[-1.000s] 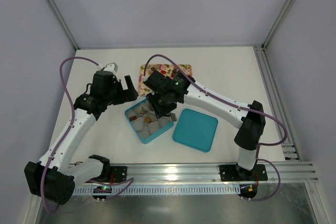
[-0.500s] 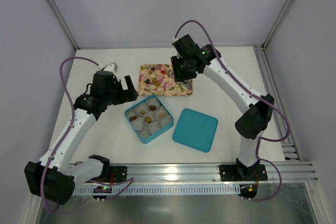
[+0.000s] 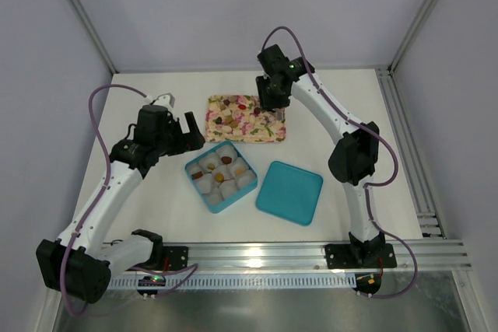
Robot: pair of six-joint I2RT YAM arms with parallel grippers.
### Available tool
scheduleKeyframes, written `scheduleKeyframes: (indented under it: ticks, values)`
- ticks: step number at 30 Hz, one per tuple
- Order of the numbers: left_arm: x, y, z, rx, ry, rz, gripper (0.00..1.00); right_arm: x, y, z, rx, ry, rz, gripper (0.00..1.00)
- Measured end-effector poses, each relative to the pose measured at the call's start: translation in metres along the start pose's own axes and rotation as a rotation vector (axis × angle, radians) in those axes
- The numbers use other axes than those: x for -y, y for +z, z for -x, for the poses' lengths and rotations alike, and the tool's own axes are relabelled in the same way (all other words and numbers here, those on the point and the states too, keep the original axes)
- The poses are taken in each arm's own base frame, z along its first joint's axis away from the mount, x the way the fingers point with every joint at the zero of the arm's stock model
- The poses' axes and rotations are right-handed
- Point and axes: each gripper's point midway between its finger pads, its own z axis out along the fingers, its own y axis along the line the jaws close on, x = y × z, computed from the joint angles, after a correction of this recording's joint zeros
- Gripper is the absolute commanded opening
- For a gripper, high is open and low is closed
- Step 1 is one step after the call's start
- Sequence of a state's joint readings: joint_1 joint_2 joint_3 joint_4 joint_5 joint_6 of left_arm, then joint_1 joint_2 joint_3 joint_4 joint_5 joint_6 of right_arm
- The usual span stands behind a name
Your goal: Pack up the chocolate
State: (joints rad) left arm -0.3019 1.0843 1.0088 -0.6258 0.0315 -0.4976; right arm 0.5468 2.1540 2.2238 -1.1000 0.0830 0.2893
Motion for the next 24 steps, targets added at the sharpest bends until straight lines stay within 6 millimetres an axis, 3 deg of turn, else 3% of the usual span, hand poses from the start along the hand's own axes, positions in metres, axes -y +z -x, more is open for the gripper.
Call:
scheduleKeyframes:
  ticks: [24]
  values:
    - [0.001,0.0,-0.001,-0.004,0.0,-0.007,1.0,0.0,0.03,-0.014,-0.055,-0.026,-0.008,0.42]
